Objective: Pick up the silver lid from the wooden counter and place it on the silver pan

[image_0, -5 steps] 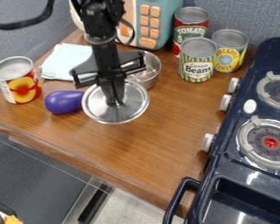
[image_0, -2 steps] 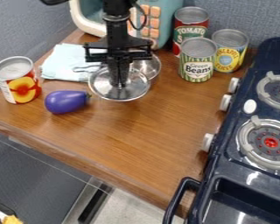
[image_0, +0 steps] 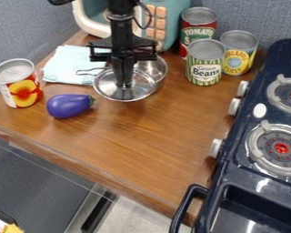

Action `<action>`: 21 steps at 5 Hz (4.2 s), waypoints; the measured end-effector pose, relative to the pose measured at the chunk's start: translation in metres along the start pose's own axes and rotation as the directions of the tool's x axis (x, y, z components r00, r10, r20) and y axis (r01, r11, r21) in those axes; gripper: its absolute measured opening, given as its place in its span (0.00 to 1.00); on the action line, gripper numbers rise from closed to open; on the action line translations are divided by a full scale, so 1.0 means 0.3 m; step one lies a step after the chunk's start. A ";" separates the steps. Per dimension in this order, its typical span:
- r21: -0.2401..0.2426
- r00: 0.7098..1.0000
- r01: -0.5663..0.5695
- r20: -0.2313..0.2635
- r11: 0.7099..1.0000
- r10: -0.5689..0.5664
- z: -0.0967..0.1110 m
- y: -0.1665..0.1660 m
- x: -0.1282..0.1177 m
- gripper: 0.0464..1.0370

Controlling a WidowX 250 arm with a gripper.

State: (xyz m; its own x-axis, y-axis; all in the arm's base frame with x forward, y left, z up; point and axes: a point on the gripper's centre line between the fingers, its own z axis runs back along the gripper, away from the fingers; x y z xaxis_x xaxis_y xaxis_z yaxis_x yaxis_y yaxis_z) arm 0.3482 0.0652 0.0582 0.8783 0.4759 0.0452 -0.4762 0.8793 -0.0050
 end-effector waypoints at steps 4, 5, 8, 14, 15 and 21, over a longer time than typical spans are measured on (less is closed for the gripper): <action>-0.023 0.971 0.238 0.002 0.971 -0.238 -0.033 -0.020 0.117 0.01; -0.024 0.968 0.250 0.003 0.968 -0.250 -0.029 -0.031 0.116 0.01; -0.040 0.939 0.345 0.005 0.938 -0.345 -0.061 -0.096 0.191 0.01; -0.084 0.920 0.392 0.019 0.916 -0.392 -0.077 -0.134 0.221 0.20; -0.083 0.919 0.393 0.016 0.916 -0.393 -0.075 -0.133 0.219 0.47; 0.002 0.909 0.413 0.063 0.911 -0.412 0.133 -0.093 0.114 0.96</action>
State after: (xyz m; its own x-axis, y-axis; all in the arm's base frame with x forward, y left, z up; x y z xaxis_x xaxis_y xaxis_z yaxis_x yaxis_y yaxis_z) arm 0.3898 0.0561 0.0998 0.9919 0.0693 0.1063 -0.0714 0.9973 0.0159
